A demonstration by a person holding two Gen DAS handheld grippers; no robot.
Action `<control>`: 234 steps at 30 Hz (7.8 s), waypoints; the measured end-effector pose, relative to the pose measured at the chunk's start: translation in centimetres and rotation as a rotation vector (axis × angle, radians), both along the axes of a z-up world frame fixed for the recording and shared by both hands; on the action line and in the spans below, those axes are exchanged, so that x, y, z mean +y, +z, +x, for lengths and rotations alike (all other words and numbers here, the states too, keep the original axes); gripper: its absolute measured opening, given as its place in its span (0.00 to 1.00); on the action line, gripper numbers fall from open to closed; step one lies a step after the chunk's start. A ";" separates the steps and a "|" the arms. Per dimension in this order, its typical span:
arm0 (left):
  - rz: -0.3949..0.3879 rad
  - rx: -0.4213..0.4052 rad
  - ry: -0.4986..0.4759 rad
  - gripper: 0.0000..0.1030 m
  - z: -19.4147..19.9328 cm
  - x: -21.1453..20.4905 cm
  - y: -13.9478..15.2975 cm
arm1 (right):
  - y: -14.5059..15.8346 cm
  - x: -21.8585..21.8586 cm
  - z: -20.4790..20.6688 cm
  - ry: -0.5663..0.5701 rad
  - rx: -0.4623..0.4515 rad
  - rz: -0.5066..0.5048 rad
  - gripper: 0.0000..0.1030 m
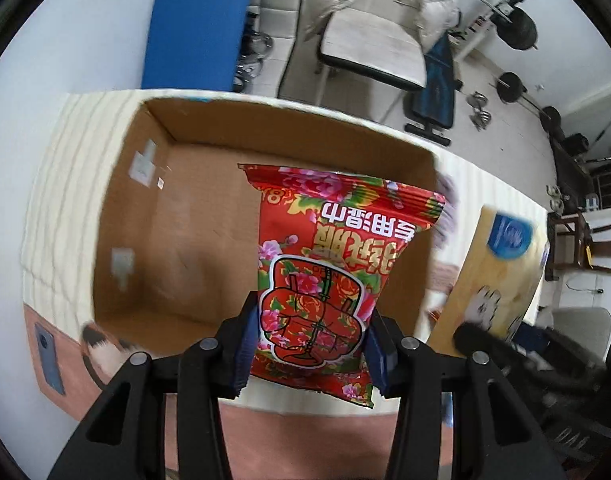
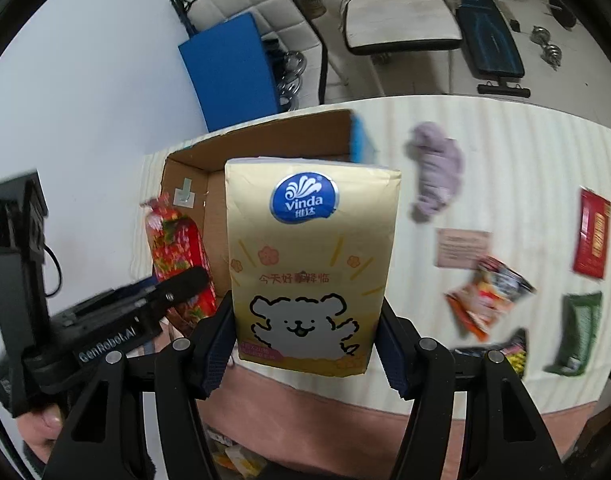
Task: Organize soft objects
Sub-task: 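Carry both items into the cardboard box and open both tools, then grasp the panda snack bag with left tool while right tool grasps the green bag, then lower both bags into the box beside the tissue pack and release, then grasp the black shoe shine wipe pack with left tool while right tool grasps the blue tissue pack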
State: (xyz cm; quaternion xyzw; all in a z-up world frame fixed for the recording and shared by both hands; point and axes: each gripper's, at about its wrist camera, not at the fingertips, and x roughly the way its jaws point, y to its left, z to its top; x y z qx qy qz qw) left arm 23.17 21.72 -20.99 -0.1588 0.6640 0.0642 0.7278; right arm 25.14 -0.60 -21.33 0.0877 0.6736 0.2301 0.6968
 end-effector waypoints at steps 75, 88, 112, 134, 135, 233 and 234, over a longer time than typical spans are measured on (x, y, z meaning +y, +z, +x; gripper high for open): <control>0.125 -0.073 -0.481 0.99 0.3 -22.8 -0.8 | 0.2 -17.3 -5.0 -0.262 -0.103 -0.304 1.00; 0.064 0.271 -0.593 0.78 4.9 -33.1 -18.1 | -12.7 -35.4 -3.6 -0.406 0.136 -0.365 0.92; -0.001 0.214 -0.505 0.36 1.2 -33.8 -16.5 | -18.1 -33.6 -3.6 -0.327 0.228 -0.376 0.32; -0.001 -0.141 -0.136 0.36 -8.6 -9.7 3.9 | 2.7 -6.9 -6.3 -0.028 -0.079 -0.041 0.31; 0.003 -0.145 -0.113 0.36 -8.5 -8.1 4.1 | 3.1 -5.6 -6.1 -0.016 -0.084 -0.039 0.31; 0.366 -0.187 -0.644 0.94 -5.3 -23.1 0.8 | -5.3 -18.6 -15.0 -0.544 0.044 -0.245 1.00; 0.367 -0.166 -0.691 0.94 -5.0 -25.0 -0.5 | -6.8 -20.3 -15.8 -0.544 0.088 -0.270 1.00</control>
